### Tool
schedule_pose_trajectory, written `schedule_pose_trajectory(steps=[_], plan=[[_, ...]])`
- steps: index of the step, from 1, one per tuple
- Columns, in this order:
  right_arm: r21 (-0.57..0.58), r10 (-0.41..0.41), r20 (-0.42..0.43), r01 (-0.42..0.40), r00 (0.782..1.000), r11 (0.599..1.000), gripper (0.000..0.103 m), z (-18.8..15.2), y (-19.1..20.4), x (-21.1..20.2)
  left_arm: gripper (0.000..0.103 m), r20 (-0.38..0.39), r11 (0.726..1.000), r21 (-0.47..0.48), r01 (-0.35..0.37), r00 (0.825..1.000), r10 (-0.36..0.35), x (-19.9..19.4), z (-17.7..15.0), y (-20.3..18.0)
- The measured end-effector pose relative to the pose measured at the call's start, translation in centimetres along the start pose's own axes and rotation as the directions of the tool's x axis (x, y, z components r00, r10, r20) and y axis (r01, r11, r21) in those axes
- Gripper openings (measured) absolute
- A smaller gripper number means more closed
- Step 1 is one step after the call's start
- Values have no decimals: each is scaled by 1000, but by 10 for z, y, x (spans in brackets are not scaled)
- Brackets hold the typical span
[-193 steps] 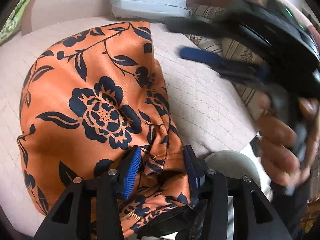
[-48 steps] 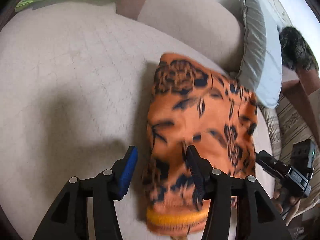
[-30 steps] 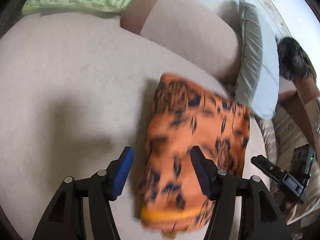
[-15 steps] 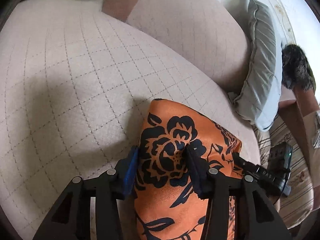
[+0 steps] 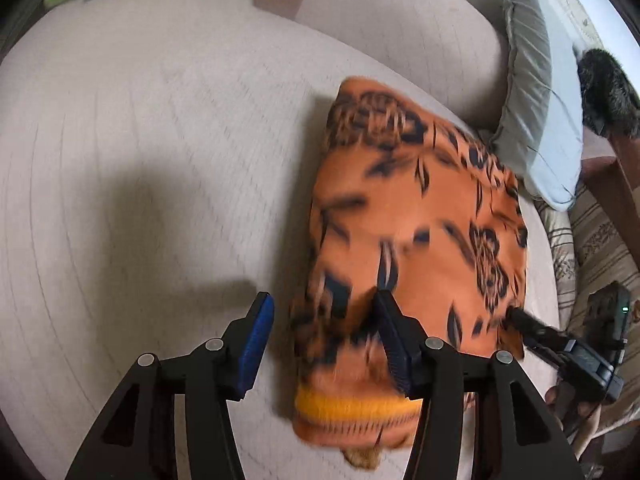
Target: Fold small clothes
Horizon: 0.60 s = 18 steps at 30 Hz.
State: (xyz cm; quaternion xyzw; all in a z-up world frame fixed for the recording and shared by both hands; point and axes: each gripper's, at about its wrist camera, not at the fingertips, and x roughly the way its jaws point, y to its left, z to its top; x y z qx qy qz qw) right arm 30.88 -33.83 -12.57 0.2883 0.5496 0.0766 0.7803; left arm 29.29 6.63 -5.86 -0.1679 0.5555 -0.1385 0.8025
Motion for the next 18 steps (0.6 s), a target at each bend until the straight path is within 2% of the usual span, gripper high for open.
schedule_pose_trajectory(steps=[1, 2, 3, 5, 6, 8, 10, 13, 15, 16, 18], plan=[[-1, -21, -9, 21, 1000, 1000, 40, -5, -2, 1, 51, -6, 1000, -5, 4, 1000, -4, 1, -2, 1], [-4, -4, -7, 4, 1000, 1000, 36, -7, -5, 2, 46, -7, 1000, -1, 10, 1000, -10, 3, -3, 0], [-2, 11, -12, -11, 1000, 1000, 33, -6, -7, 2, 36, -17, 1000, 6, 24, 1000, -24, 3, -1, -1], [5, 29, -29, -29, 999, 1000, 15, -6, -9, 0, 32, -35, 999, 6, 36, 999, -35, 4, 2, 2], [-1, 27, -23, -27, 999, 1000, 14, -5, -8, -3, 31, -34, 999, 8, 38, 999, -38, 3, 2, 3], [-27, 6, -26, -7, 1000, 1000, 13, -5, -7, 0, 31, -34, 999, 26, 26, 999, -25, 9, 4, 2], [-6, 17, -50, -17, 999, 1000, 13, -5, -13, 13, 33, -34, 999, 30, 12, 999, -11, 16, 5, 1], [-16, 12, -37, -13, 999, 1000, 14, -4, -10, 6, 39, -3, 999, 32, -18, 1000, 18, 16, 4, -7], [-50, -8, -22, 6, 1000, 999, 19, -5, -2, 3, 45, 39, 995, 72, -69, 997, 67, 12, 0, -16], [-56, -16, -14, 15, 1000, 998, 20, -5, 0, 4, 48, 62, 988, 103, -117, 992, 111, 14, -2, -23], [-64, -29, -6, 29, 1000, 998, 30, -5, 0, 7, 61, 109, 968, 148, -200, 977, 185, 17, -5, -34]])
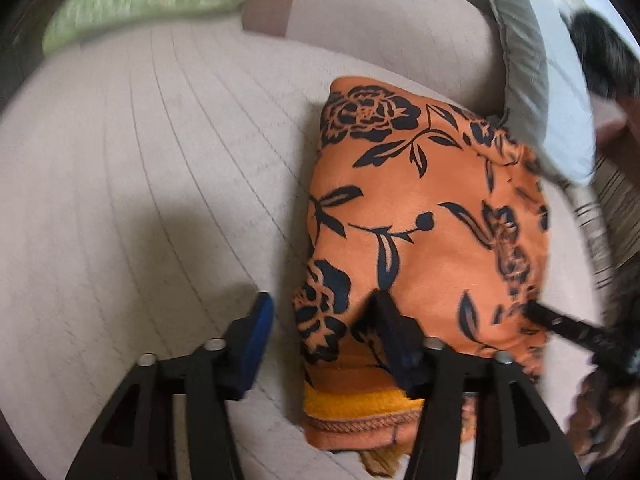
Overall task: Fold small clothes
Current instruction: 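Open both tools and withdraw them from the folded blouse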
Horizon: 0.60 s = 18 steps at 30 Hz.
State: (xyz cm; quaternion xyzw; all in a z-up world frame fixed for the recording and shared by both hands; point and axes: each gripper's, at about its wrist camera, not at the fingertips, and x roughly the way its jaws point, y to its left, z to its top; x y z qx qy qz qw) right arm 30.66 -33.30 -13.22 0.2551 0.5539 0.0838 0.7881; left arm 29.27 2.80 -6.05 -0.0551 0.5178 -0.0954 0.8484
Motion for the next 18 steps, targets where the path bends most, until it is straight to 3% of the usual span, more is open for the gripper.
schedule_pose_trajectory(steps=[1, 3, 7, 9, 12, 15, 18], plan=[[5, -27, 18, 27, 999, 1000, 42, 0, -3, 1, 64, 11, 1000, 10, -22, 1000, 22, 1, -1, -3], [11, -40, 28, 40, 999, 999, 54, -1, -6, 7, 75, 38, 999, 10, -51, 998, 51, 5, -5, -4], [32, -25, 70, 22, 997, 999, 55, -17, -3, 2, 77, 63, 999, -41, -16, 998, 19, 4, -22, 3], [33, -23, 102, 20, 995, 999, 56, -35, -2, -6, 77, 76, 997, -83, 6, 997, 1, -5, -46, 10], [70, 43, 124, -52, 991, 996, 59, -70, -5, -23, 76, 109, 995, -103, 3, 994, 9, -26, -82, 11], [56, 12, 121, -19, 993, 998, 59, -112, 1, -39, 72, 71, 998, -44, -50, 996, 53, -35, -120, -5], [10, -28, 120, 27, 992, 1000, 61, -147, 20, -52, 72, 121, 991, 68, -115, 987, 106, -54, -149, -33]])
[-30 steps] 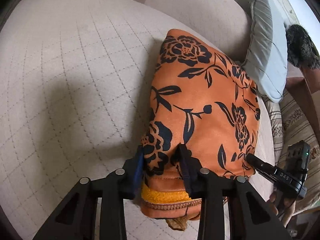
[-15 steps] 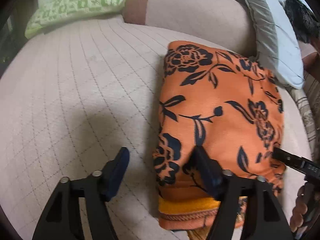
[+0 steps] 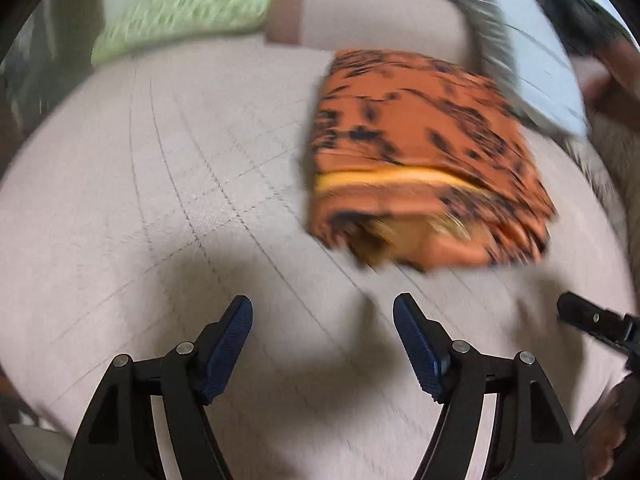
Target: Fold small clothes
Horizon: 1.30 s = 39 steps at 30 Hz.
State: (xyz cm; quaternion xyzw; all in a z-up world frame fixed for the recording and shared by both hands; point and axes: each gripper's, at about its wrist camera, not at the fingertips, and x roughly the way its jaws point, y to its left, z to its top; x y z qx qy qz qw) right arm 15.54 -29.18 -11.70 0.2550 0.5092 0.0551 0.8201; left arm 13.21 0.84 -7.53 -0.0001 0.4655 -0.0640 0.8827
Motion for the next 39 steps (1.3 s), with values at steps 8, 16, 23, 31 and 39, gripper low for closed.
schedule_pose_trajectory(steps=[8, 16, 23, 31, 39], plan=[[-25, -15, 60, 16, 998, 1000, 61, -57, 17, -58, 73, 128, 998, 64, -24, 992, 16, -80, -52, -34], [-61, -33, 111, 40, 993, 997, 61, -73, 39, -97, 73, 228, 998, 13, -57, 972, 52, -157, -87, -35], [-146, -73, 178, 100, 981, 984, 62, -81, 76, -140, 73, 229, 997, -2, -75, 971, 74, -202, -97, -34], [-164, -82, 235, 123, 968, 979, 62, -74, 94, -178, 74, 249, 996, 30, -85, 966, 75, -250, -90, -31], [-212, -90, 262, 149, 961, 966, 64, -73, 111, -190, 74, 256, 995, 48, -91, 964, 75, -267, -86, -28]])
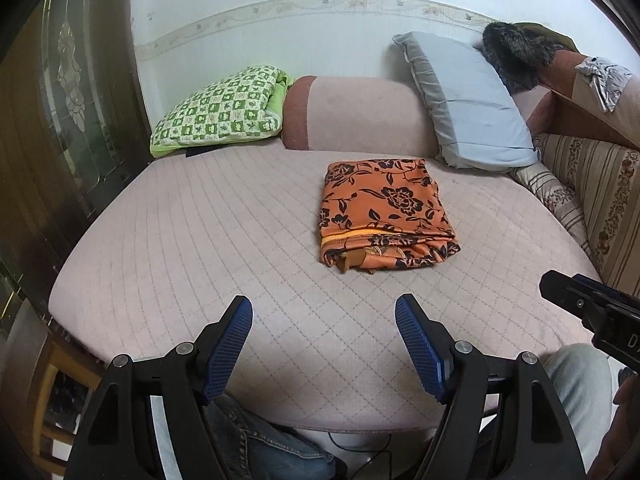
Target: Fold small clothes
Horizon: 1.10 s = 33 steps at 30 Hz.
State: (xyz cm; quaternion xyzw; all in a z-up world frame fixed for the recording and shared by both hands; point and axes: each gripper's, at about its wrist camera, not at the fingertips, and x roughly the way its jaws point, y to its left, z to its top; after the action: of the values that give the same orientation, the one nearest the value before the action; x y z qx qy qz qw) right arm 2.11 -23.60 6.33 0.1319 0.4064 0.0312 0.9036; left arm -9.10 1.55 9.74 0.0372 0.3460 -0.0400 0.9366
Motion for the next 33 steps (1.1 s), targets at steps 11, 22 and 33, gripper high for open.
schedule_pose_trajectory(steps=[11, 22, 33], plan=[[-5, -26, -18, 26, 1000, 1000, 64, 8, -2, 15, 74, -17, 1000, 14, 10, 1000, -10, 15, 10, 8], [-16, -39, -39, 39, 998, 999, 65, 17, -8, 42, 74, -42, 1000, 13, 3, 999, -3, 43, 19, 6], [-24, -52, -47, 51, 998, 998, 64, 20, -11, 57, 74, -55, 1000, 22, -7, 998, 8, 56, 20, -4]])
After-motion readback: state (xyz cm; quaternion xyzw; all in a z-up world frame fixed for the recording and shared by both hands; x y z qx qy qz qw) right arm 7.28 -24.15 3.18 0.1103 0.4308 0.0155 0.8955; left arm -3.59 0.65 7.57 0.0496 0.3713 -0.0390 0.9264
